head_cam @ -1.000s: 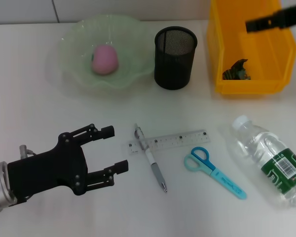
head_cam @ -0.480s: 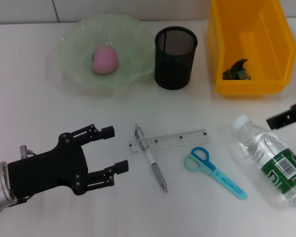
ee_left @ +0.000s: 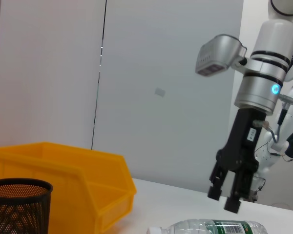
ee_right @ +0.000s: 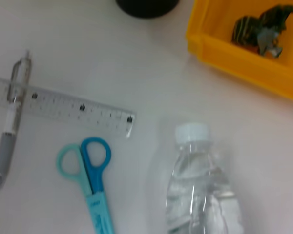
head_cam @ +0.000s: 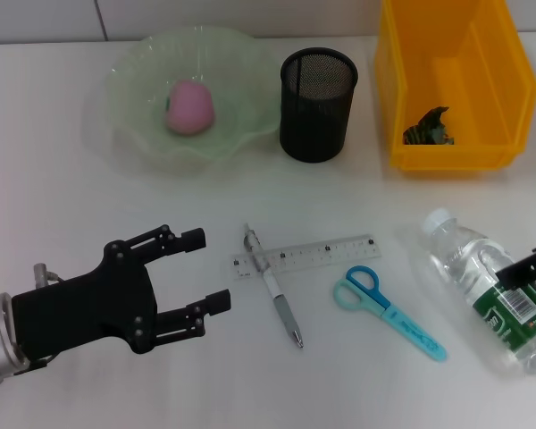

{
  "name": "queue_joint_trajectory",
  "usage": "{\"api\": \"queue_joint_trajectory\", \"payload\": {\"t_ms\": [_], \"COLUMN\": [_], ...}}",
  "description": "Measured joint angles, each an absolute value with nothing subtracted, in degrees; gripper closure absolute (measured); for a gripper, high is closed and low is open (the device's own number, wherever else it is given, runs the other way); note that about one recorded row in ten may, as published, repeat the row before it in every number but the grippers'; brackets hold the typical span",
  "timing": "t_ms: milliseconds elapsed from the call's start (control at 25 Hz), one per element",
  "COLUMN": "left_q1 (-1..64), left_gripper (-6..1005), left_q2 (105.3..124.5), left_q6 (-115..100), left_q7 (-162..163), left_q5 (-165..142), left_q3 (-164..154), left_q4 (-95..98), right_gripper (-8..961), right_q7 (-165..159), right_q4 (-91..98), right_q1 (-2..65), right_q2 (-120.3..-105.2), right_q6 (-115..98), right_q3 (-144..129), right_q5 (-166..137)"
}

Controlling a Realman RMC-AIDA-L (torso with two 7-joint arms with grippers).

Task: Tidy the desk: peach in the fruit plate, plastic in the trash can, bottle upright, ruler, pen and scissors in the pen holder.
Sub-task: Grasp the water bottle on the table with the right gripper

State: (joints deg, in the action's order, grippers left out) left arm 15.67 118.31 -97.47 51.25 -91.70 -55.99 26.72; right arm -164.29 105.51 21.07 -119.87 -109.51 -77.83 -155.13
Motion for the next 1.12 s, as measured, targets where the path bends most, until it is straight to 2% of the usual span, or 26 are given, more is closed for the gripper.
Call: {"api": "queue_joint_trajectory", "payload": {"t_ms": [1120], "left_q1": [15.9], "left_gripper": [260], "left_q2": [118.3], "left_q6": [-97.3], "left_q7": [51.2], "left_q5": [-91.8], "left_q3": [-56.0], "left_q4": [26.7], "right_gripper": [152], "right_q7": [-160.9], "right_q4": [95.7], "right_q1": [19.3], "right_q2": [-119.51], "right_q6": [-102.9], "right_q3": [-79.2], "right_q5": [-153.0]}}
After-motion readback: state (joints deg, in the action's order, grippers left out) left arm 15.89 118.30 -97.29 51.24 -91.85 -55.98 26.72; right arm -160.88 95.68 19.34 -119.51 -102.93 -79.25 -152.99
